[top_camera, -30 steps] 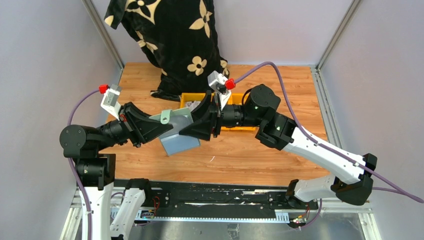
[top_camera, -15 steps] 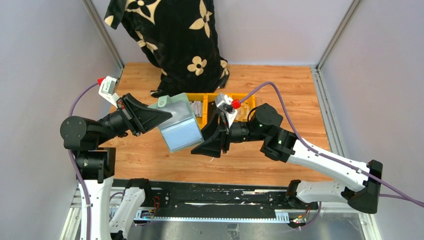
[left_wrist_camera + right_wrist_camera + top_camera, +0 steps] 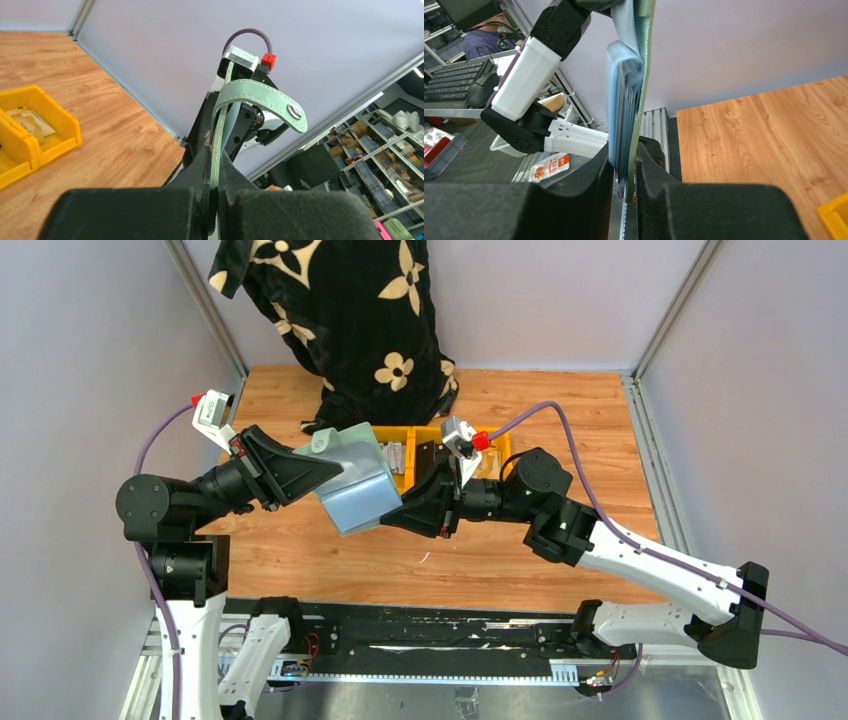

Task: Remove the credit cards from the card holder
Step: Remove the credit card from the card holder.

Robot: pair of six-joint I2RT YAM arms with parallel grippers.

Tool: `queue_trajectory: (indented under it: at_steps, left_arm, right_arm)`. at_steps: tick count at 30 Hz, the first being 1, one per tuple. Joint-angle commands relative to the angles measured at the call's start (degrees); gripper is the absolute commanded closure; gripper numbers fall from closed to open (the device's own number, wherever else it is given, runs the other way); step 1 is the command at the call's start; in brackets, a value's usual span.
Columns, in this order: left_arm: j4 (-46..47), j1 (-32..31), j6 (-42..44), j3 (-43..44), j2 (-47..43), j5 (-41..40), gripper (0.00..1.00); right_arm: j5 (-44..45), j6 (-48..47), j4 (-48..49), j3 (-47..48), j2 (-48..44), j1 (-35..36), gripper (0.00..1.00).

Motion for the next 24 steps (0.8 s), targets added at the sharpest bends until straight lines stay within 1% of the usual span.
queue_trajectory:
  at_steps: [1, 3, 6, 8, 10, 16, 21, 24]
  left_arm:
    - [1.5, -0.1, -1.5, 1.6, -0.2, 1.5, 1.0]
    - [1.6, 0.0, -1.8, 1.8, -0.2, 1.6, 1.0]
    - [1.9, -0.1, -2.2, 2.0, -0.1, 1.7, 1.0]
    - [2.0, -0.1, -2.5, 1.8, -0.1, 1.7, 1.0]
    - [2.0, 0.0, -2.8, 1.6, -0.2, 1.7, 1.0]
    - [2.0, -0.1, -5.0, 1.5, 0.1, 2.8, 1.0]
    - [2.0, 0.0, -5.3, 1.5, 0.4, 3.4, 1.0]
    - [2.1, -0.1, -5.3, 1.2, 0.5, 3.7, 1.0]
  right_arm:
    - [4.7, 0.1, 2.4, -0.1, -0.1, -0.4, 0.81]
    - [5.4, 0.0, 2.5, -0.2, -0.1, -0.4, 0.83]
    - [6.7, -0.3, 2.7, 0.2, -0.1, -0.4, 0.83]
    - [7.8, -0.7, 3.0, 0.8, 0.0, -0.4, 0.79]
    - [8.8, -1.5, 3.1, 1.9, 0.5, -0.4, 0.73]
    - [9.5, -3.9, 2.3, 7.2, 2.7, -0.3, 0.64]
    - [9.2, -4.3, 3.5, 9.2, 3.3, -0.3, 0.56]
    - [8.1, -4.3, 4.0, 10.0, 3.8, -0.3, 0.54]
